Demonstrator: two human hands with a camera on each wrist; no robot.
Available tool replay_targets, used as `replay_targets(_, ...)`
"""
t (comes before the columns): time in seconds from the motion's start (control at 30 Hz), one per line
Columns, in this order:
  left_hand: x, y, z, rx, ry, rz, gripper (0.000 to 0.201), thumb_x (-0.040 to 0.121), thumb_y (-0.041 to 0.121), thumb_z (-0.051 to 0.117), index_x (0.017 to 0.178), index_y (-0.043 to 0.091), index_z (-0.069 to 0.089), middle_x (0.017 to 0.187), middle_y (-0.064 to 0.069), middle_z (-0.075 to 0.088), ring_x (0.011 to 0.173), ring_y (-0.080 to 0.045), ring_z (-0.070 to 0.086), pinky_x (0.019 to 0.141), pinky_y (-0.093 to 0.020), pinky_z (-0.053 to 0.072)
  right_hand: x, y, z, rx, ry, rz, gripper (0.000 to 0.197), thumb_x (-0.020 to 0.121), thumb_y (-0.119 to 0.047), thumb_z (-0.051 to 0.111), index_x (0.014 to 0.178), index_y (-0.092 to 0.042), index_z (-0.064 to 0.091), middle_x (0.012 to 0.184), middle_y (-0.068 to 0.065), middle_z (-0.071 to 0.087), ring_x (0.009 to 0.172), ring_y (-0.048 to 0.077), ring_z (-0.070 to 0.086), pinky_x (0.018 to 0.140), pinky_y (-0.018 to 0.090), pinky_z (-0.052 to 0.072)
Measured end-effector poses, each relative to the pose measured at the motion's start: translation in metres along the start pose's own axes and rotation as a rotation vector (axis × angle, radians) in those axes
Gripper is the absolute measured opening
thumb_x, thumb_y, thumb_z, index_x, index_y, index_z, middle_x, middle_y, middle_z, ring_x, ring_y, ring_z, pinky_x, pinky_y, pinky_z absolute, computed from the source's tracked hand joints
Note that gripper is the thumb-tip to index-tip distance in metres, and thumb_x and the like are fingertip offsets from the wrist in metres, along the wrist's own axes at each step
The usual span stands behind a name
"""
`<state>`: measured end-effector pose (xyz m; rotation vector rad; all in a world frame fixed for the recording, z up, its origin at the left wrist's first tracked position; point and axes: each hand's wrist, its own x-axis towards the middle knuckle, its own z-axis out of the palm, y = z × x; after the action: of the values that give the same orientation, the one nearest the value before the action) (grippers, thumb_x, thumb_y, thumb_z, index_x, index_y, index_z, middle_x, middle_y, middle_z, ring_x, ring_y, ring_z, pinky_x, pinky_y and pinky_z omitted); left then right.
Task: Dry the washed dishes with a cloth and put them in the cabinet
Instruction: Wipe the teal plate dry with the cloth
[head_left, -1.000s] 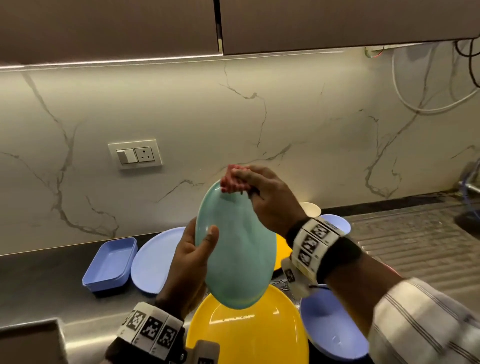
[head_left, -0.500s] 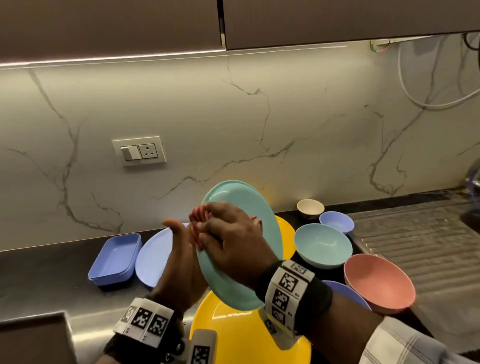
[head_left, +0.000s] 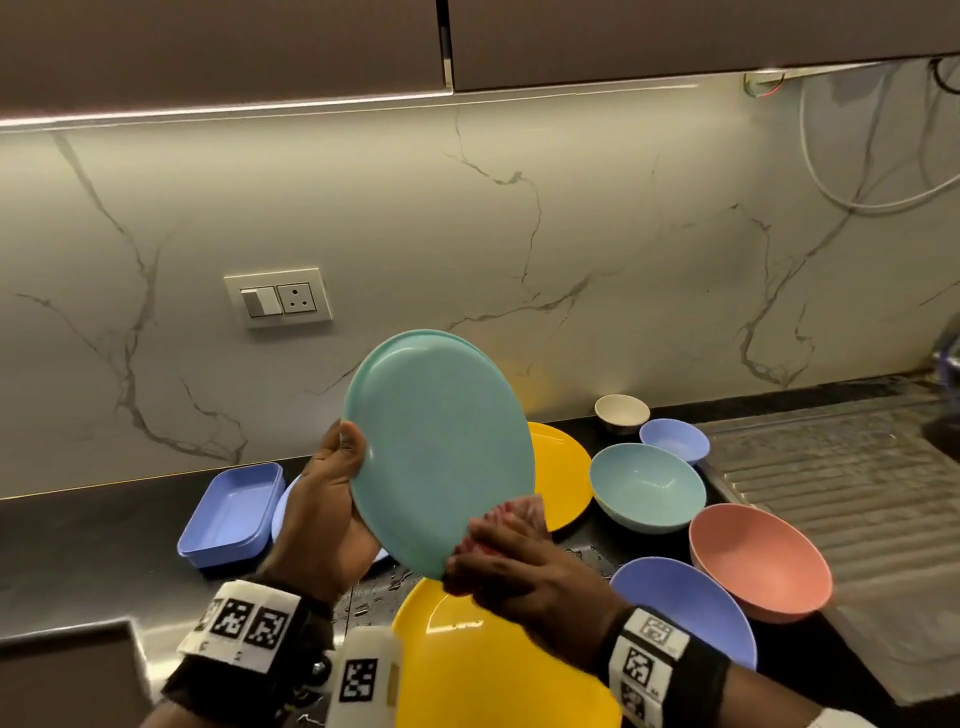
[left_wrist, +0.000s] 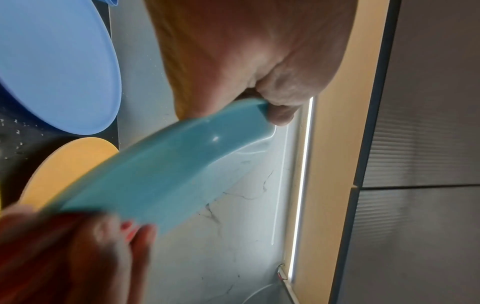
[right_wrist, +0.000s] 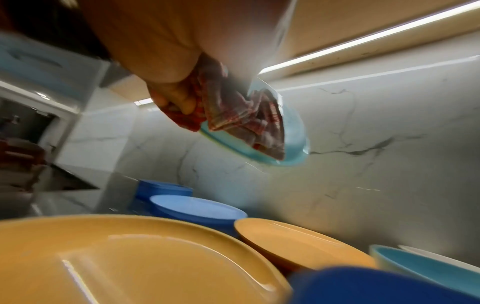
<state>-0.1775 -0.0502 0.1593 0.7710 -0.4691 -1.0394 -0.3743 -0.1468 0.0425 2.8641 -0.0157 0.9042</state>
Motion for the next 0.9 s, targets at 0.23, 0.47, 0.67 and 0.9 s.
replay_targets(0.23, -0.009, 0.01, -0.016, 0.006, 0.034, -0.05, 0.047, 0.098, 0.04, 0.041, 0.135, 0.017, 0.059, 0.123, -0.012, 0.071, 0.097, -0.03, 0.074, 0.062, -0.047, 0.061, -0.006, 0.063, -0.033, 0.245, 0.31, 0.665, 0.027, 0.082, 0.013, 0.059, 0.084, -0.012, 0.07, 0.111, 0.003, 0.064, 0.105, 0.006, 0.061, 0.088, 0.033, 0.052)
replay_targets(0.47, -0.016, 0.002, -0.011, 0.09, 0.029, -0.031, 0.042, 0.102, 0.036, 0.038, 0.101, 0.025, 0.079, 0.11, -0.011, 0.076, 0.088, -0.03, 0.076, 0.064, -0.051, 0.062, 0.071, 0.09, -0.105, 0.382, 0.457, 0.752, 0.046, 0.084, -0.014, 0.075, 0.124, -0.02, 0.055, 0.111, -0.009, 0.064, 0.093, 0.003, 0.06, 0.08, 0.015, 0.049)
replay_targets(0.67, -0.017, -0.007, 0.005, 0.052, -0.026, -0.086, 0.036, 0.104, 0.031, 0.037, 0.12, 0.013, 0.065, 0.111, -0.017, 0.074, 0.087, -0.034, 0.075, 0.065, -0.049, 0.062, 0.111, 0.07, -0.072, 0.304, 0.476, 0.643, 0.04, 0.093, -0.017, 0.065, 0.133, -0.016, 0.06, 0.121, 0.004, 0.062, 0.11, 0.014, 0.057, 0.101, 0.027, 0.047)
replay_targets(0.9, -0.012, -0.008, 0.006, -0.104, -0.168, -0.065, 0.059, 0.11, 0.027, 0.016, 0.127, 0.001, 0.065, 0.134, -0.029, 0.059, 0.123, -0.039, 0.059, 0.103, -0.053, 0.049, 0.092, -0.004, -0.031, 0.381, 0.299, 0.522, 0.054, 0.098, -0.027, 0.053, 0.147, -0.043, 0.036, 0.155, -0.01, 0.038, 0.144, 0.022, 0.036, 0.107, 0.055, 0.041)
